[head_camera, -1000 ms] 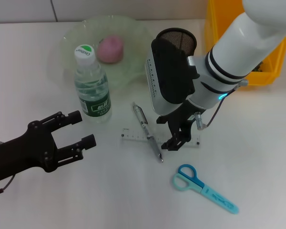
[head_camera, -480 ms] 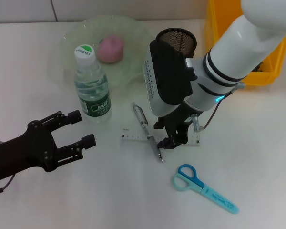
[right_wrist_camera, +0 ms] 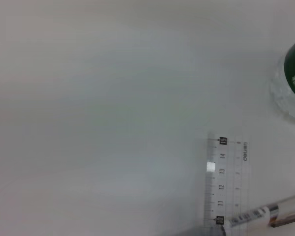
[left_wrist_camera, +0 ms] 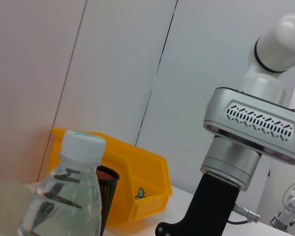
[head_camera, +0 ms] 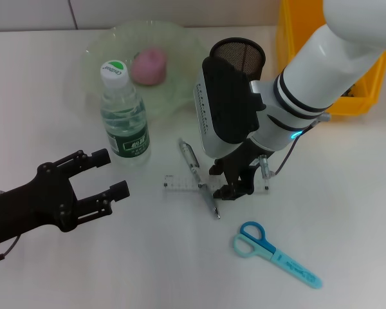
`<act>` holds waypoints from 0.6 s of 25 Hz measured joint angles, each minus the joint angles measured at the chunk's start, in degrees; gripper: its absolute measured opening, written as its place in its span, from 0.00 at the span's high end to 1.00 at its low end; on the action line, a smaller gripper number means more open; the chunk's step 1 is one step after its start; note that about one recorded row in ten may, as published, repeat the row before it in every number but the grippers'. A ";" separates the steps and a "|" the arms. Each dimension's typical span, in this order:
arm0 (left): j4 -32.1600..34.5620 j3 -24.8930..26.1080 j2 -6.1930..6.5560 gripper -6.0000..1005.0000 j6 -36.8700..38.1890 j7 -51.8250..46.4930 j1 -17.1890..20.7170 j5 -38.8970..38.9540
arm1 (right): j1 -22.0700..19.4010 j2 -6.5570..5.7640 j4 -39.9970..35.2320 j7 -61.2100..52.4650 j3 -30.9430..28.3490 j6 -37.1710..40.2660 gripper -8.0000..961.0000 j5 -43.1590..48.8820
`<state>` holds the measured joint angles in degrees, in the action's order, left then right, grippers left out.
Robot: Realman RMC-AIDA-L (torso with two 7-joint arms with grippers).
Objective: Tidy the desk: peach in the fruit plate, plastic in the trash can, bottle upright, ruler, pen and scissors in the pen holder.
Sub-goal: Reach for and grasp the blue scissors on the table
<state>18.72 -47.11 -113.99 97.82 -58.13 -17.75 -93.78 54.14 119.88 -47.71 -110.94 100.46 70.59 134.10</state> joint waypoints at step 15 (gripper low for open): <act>0.00 0.00 0.10 0.22 0.00 0.18 0.04 0.00 | -2.37 -0.39 -4.03 0.09 -1.82 1.95 0.69 -1.31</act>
<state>18.72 -47.11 -113.90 97.82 -57.95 -17.71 -93.78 51.77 119.49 -51.74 -110.85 98.64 72.54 132.79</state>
